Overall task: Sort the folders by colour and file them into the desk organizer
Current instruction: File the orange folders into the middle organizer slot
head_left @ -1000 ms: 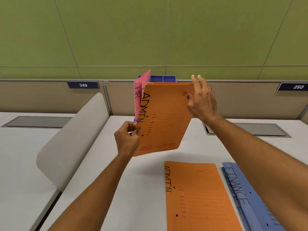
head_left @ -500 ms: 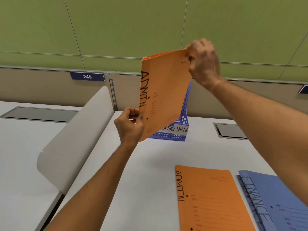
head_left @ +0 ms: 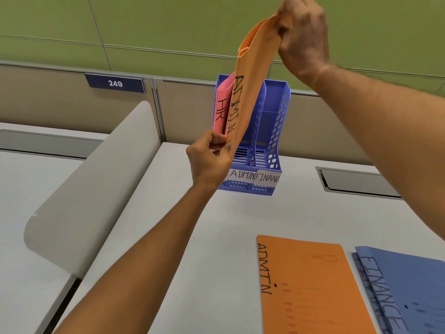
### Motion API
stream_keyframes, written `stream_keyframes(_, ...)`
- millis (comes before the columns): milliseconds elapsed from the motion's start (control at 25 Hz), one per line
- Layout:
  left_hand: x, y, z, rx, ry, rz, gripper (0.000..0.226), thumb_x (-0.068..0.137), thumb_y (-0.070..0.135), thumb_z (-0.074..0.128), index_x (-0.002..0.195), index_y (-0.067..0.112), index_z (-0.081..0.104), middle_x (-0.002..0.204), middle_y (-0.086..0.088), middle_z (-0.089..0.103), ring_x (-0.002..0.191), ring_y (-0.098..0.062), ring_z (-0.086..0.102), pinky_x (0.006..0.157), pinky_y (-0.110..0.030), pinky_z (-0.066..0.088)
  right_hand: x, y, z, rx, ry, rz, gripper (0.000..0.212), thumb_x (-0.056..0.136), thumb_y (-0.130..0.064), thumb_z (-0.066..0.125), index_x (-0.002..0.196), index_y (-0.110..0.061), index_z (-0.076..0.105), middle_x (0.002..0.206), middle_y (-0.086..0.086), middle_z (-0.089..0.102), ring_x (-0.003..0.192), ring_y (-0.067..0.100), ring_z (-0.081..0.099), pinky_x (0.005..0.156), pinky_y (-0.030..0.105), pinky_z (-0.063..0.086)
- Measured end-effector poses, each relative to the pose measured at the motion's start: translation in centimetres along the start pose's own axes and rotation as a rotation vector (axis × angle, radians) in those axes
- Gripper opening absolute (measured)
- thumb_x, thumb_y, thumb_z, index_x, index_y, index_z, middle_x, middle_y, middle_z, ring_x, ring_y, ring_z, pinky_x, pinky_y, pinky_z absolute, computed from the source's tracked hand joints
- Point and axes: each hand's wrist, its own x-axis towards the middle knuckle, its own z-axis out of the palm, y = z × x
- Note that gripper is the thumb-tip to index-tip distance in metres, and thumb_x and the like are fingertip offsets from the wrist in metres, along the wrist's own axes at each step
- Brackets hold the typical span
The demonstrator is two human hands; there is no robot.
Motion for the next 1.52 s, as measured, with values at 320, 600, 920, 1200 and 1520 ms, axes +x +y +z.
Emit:
stream_keyframes(320, 3.6, -0.8, 3.0, -0.051, -0.105, -0.043, 0.019, 0.078, 0.012, 0.078, 0.084, 0.019, 0.061, 0.077, 0.018, 0.060, 0.071, 0.007, 0.062, 0.066, -0.003, 0.048, 2.2, 2.4, 2.9, -0.068, -0.044, 0.093, 0.034, 0.088, -0.018, 0.038, 0.106, -0.005, 0.063, 0.114, 0.019, 0.062, 0.105, 0.034, 0.053, 0.082, 0.037, 0.032)
stream_keyframes(600, 5.5, -2.4, 4.5, -0.003, -0.112, -0.064, 0.019, 0.078, 0.014, 0.079, 0.085, 0.018, 0.061, 0.079, 0.009, 0.063, 0.071, -0.001, 0.062, 0.068, -0.008, 0.052, 2.9, 4.4, 4.8, -0.083, -0.165, 0.168, 0.016, 0.087, -0.013, 0.036, 0.083, -0.011, 0.051, 0.090, 0.018, 0.049, 0.079, 0.019, 0.031, 0.063, 0.031, 0.019)
stream_keyframes(920, 5.7, -3.4, 5.6, 0.021, -0.167, -0.091, 0.023, 0.077, 0.013, 0.080, 0.083, 0.022, 0.059, 0.075, 0.019, 0.060, 0.069, 0.002, 0.062, 0.065, -0.004, 0.049, 2.9, 4.9, 5.8, -0.090, -0.229, 0.154, 0.017, 0.090, -0.011, 0.036, 0.089, -0.009, 0.053, 0.093, 0.017, 0.053, 0.083, 0.029, 0.045, 0.069, 0.038, 0.033)
stream_keyframes(1200, 4.3, -5.3, 5.3, 0.055, -0.206, -0.104, 0.024, 0.076, 0.017, 0.080, 0.086, 0.024, 0.058, 0.077, 0.020, 0.061, 0.073, 0.003, 0.064, 0.065, -0.005, 0.050, 0.1, 5.1, 8.1, -0.137, -0.293, -0.047, 0.025, 0.091, -0.001, 0.048, 0.112, -0.010, 0.059, 0.115, 0.016, 0.056, 0.106, 0.031, 0.053, 0.079, 0.035, 0.042)
stream_keyframes(1520, 3.9, -5.6, 5.5, 0.156, -0.198, 0.041, 0.027, 0.080, 0.023, 0.075, 0.099, 0.020, 0.057, 0.096, 0.005, 0.066, 0.080, -0.003, 0.061, 0.073, -0.014, 0.053, -2.1, 5.3, 9.3, -0.130, -0.398, -0.114, 0.027, 0.092, -0.010, 0.052, 0.119, -0.012, 0.053, 0.123, 0.013, 0.052, 0.114, 0.029, 0.049, 0.094, 0.039, 0.046)
